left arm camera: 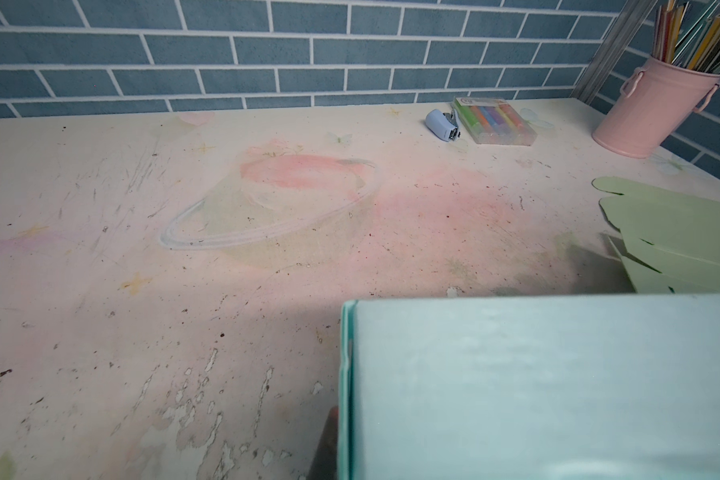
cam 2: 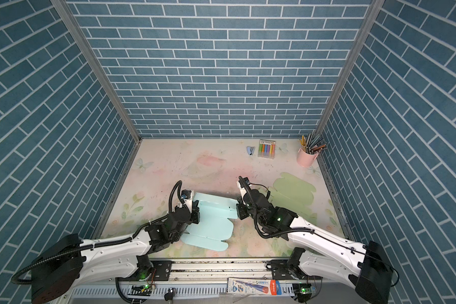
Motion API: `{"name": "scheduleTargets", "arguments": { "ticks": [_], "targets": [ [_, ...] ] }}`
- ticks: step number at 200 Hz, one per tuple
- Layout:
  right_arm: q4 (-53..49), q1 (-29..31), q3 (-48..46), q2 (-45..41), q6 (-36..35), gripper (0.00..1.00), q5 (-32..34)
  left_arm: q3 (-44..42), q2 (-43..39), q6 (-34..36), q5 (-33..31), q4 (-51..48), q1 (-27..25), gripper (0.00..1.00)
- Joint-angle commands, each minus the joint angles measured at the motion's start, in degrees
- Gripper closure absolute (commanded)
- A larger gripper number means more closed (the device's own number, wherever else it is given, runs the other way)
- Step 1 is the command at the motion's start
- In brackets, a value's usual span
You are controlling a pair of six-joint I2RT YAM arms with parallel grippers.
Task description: Fold the paper box
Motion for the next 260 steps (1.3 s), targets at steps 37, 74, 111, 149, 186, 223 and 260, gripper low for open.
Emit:
{"name": "scheduleTargets", "arguments": {
  "ticks": [37,74,111,149,186,223,260],
  "targets": [
    [-0.40,-0.06,-0.13,1.12,1.31,1.00,-1.24,-0.30,-1.48,-1.34,-1.05,-1.25,0.45,1.00],
    [2.34,0.99,-2.29,-6.13,-0.08,1.00,0.78,-0.54,-1.30,-1.06,-1.87,-1.65,0.84,1.00],
    [4.38,2.66,-2.61,-8.06,-1.75,1.00,-0.26,-1.23,-2.01,-0.82,-2.98,-2.07,1.06,1.00],
    [1.16,5.60,1.95,1.21,-0.95,1.00,0.15,-1.00,-1.40,-0.93,-3.17,-2.44,1.39,1.00],
    [-0.47,5.65,3.21,5.15,-0.43,1.00,2.66,-0.76,-1.31,-0.68,-2.72,-2.07,1.58,1.00],
    [1.07,5.65,4.66,10.39,-0.69,1.00,1.89,-0.65,-2.05,0.12,-2.10,-1.83,1.67,1.00],
    [4.11,5.65,7.52,14.81,-2.44,1.00,-1.14,-0.48,-2.05,0.06,-1.33,-1.52,1.76,1.00]
  ]
}}
